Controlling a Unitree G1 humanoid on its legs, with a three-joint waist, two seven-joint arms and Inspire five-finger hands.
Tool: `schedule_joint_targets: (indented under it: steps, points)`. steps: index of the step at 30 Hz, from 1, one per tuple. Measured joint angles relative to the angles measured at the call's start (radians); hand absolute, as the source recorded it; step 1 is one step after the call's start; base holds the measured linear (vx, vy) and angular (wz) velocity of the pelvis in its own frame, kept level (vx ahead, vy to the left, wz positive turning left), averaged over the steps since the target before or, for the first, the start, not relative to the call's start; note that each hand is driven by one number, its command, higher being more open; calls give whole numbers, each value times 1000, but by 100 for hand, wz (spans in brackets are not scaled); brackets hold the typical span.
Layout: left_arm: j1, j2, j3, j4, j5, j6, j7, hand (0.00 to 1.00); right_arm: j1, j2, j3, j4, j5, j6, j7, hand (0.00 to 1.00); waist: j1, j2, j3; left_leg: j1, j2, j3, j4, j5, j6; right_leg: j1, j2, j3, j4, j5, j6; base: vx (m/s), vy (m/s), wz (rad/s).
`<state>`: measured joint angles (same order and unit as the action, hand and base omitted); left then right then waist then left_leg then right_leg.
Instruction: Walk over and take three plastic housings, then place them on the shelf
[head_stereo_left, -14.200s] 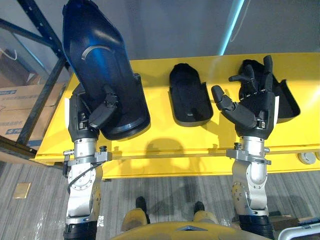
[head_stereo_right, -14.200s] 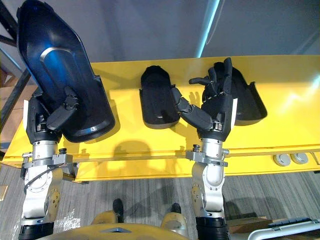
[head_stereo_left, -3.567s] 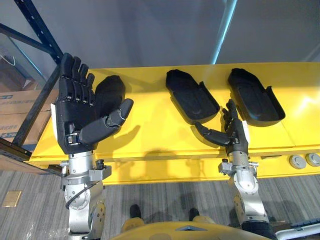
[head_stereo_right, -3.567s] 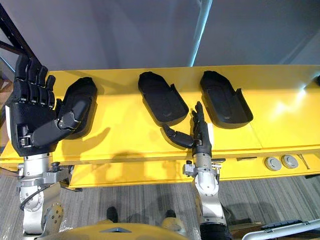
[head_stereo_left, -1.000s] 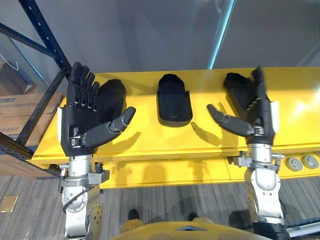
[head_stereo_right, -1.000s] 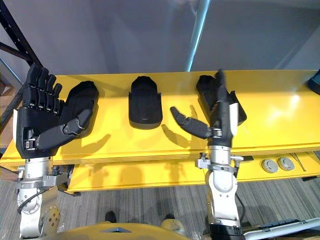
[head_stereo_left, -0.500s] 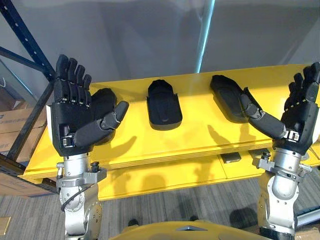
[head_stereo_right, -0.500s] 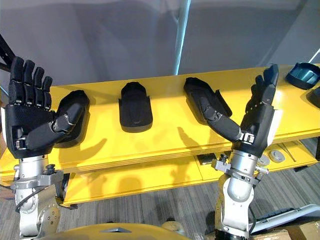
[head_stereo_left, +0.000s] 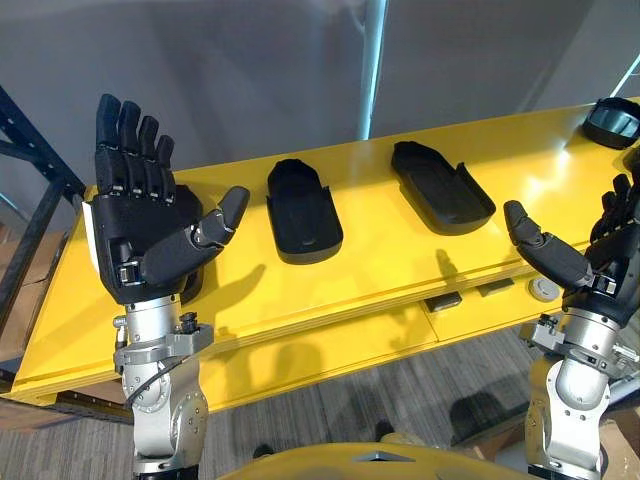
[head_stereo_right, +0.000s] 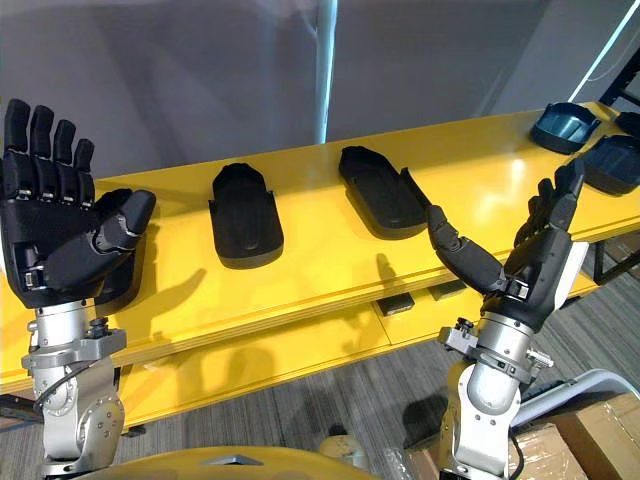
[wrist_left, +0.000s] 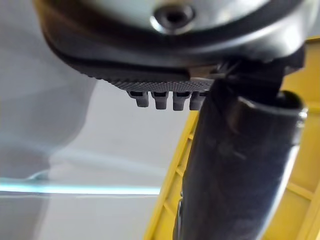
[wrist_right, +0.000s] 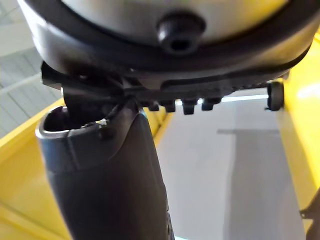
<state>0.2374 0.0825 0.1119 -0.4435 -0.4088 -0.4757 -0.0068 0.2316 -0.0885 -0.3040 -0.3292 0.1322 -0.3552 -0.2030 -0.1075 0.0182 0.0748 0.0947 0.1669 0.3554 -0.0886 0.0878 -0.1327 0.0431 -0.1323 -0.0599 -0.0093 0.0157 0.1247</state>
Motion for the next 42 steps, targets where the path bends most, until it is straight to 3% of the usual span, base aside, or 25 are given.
schedule_joint_targets:
  steps: [5, 10, 13, 19, 25, 32, 36, 39, 42]
  points:
    - [14, -11, 148, -2, 110, 0, 170, 100, -3, 27, 111, 26, 62, 18, 43, 100, 57, 4, 4, -5, 1, -5, 4, 0, -1, 12, -13, -77, -44, 21, 3, 28, -3, 5]
    - [14, -74, 338, -60, 294, 0, 443, 100, -70, 25, 192, 128, 245, 43, 198, 100, 114, 3, 8, -17, 2, -30, 5, -5, 0, 33, -13, -220, -66, 58, 4, 42, -21, 13]
    - [18, -76, 378, -60, 367, 3, 507, 100, -96, 24, 220, 129, 218, 43, 192, 100, 138, -3, 10, -10, -1, -38, 5, -10, 2, 47, -18, -251, -66, 58, 4, 14, 9, 17]
    - [42, -76, 382, -60, 381, 22, 485, 100, -132, 21, 217, 129, 189, 43, 169, 100, 141, -14, 15, -10, -3, -37, 5, -16, 7, 48, -21, -265, -67, 54, 0, -14, 6, 0]
    - [50, -76, 370, -60, 338, 30, 273, 100, -132, 4, 206, 129, 190, 43, 177, 100, 132, -18, 19, -10, -2, -37, 5, -11, 2, 48, -21, -271, -67, 52, -3, 0, 0, 0]
    - [51, -70, 355, -15, 262, 51, 153, 100, -132, 4, 204, 129, 188, 43, 199, 100, 129, -19, 20, -10, -2, -32, 5, -12, 2, 46, -21, -271, -67, 52, -3, 0, 0, 0]
    - [51, -68, 296, 21, 186, 82, 79, 100, -132, 4, 207, 129, 187, 43, 204, 100, 130, -21, 21, -10, -2, -27, 5, -13, 1, 42, -21, -266, -68, 52, -3, -4, 2, -3]
    - [62, -61, 253, 25, 196, 94, 77, 100, -132, 3, 206, 130, 152, 43, 184, 100, 124, -21, 22, -10, -1, -16, 5, -14, 1, 33, -20, -256, -68, 52, -3, -9, 2, -12]
    - [82, -32, 247, 62, 304, 100, 200, 100, -126, 3, 201, 131, 92, 39, 112, 100, 109, -14, 26, -3, 2, 3, 5, -18, 0, 26, -17, -236, -68, 55, -3, 10, 1, -18]
